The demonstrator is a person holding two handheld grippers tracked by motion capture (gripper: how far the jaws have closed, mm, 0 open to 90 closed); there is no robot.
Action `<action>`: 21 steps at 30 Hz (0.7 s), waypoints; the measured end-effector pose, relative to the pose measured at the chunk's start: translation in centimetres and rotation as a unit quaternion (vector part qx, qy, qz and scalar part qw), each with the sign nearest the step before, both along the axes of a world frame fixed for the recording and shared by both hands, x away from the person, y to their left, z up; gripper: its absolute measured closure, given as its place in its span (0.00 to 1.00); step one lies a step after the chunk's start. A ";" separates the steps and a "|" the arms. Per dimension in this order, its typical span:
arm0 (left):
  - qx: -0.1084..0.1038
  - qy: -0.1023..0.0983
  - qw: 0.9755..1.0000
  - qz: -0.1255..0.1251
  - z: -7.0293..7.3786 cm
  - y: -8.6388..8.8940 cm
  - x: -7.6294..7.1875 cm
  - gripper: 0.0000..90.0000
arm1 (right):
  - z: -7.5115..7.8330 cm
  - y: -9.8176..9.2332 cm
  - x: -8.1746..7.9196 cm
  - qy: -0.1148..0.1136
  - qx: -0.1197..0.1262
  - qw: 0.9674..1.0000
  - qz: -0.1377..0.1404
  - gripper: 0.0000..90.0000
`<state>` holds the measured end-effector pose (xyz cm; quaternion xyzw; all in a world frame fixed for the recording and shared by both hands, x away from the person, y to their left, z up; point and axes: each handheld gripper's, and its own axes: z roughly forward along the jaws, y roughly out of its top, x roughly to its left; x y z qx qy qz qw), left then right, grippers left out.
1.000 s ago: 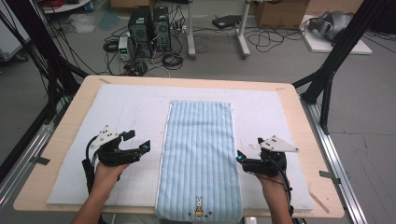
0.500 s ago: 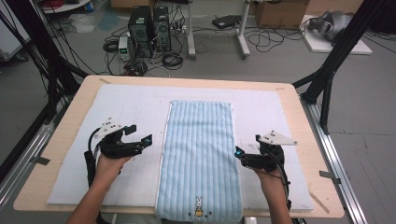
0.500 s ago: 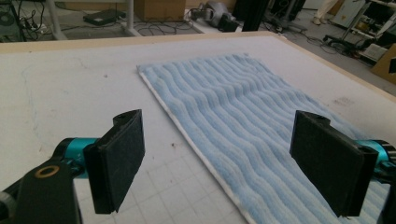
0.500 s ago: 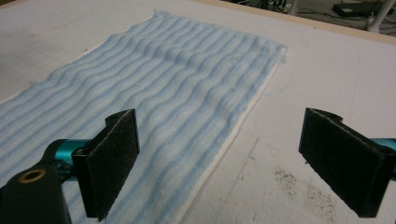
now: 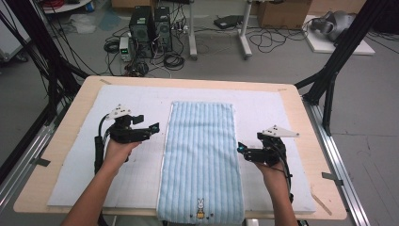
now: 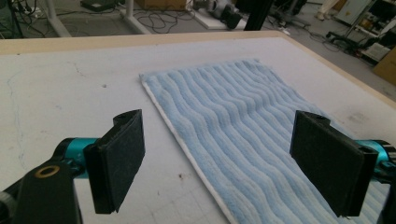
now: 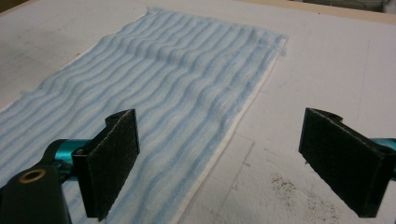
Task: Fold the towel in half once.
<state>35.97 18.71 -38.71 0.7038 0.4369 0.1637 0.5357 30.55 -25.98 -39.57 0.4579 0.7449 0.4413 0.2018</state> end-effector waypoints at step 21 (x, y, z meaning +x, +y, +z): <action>0.057 0.078 0.995 0.014 -4.9 -4.2 5.0 0.40 | -0.5 -0.4 0.4 0.008 -0.007 1.000 -0.005 0.13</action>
